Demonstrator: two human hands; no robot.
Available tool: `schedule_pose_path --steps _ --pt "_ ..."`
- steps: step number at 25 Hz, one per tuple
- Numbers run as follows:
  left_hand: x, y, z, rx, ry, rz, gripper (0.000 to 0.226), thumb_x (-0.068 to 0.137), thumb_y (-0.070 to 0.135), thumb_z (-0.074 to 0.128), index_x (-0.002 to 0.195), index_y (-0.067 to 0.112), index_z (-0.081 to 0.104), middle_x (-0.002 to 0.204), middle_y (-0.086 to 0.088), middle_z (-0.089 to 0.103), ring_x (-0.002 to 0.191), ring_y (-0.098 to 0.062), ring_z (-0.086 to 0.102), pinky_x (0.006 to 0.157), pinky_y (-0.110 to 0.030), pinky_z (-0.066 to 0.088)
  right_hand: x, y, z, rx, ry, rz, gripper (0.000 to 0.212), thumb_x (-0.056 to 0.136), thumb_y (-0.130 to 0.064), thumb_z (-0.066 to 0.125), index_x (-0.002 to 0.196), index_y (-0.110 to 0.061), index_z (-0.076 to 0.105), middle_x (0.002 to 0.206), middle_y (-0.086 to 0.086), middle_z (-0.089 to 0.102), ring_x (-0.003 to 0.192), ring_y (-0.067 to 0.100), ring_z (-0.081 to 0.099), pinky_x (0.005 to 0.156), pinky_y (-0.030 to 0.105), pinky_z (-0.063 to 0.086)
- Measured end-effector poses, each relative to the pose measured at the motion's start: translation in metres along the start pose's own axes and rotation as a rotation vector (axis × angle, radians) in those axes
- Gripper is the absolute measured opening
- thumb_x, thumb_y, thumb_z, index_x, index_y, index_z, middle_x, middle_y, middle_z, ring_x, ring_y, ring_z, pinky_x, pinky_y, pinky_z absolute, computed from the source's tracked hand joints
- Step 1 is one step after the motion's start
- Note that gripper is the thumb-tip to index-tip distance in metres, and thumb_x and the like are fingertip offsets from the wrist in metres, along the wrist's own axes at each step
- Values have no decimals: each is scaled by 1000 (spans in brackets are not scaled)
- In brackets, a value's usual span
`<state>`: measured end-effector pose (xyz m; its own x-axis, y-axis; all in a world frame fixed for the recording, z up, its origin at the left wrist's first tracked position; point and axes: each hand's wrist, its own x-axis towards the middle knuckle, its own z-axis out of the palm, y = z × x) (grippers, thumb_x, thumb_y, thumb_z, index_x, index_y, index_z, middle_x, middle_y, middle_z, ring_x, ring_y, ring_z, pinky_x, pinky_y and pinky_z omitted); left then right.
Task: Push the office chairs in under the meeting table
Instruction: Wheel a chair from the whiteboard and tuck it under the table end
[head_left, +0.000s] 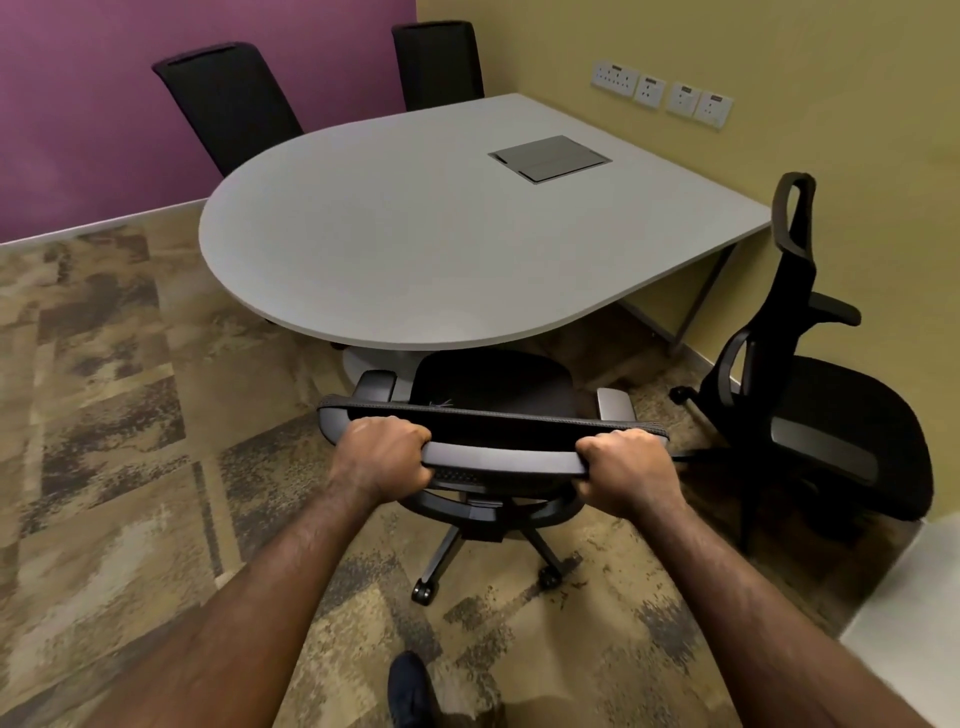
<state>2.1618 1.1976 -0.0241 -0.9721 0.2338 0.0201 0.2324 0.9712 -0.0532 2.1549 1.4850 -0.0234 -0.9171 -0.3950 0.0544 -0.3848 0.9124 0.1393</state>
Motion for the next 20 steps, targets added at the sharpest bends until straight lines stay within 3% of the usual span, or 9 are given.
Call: schedule_pose_path --steps 12,20 --pt "-45 54 -1 -79 53 -67 12 63 39 58 62 27 56 52 12 45 48 -11 39 49 -26 28 -33 33 0 18 57 -129 21 51 -39 67 54 -24 53 48 -5 56 43 23 54 46 30 44" --pt "-54 104 1 -170 57 -138 10 66 37 57 68 28 56 55 12 41 51 -10 42 52 -28 34 -30 73 4 13 30 -177 20 47 -31 71 52 -25 53 48 -9 53 43 20 53 50 28 44"
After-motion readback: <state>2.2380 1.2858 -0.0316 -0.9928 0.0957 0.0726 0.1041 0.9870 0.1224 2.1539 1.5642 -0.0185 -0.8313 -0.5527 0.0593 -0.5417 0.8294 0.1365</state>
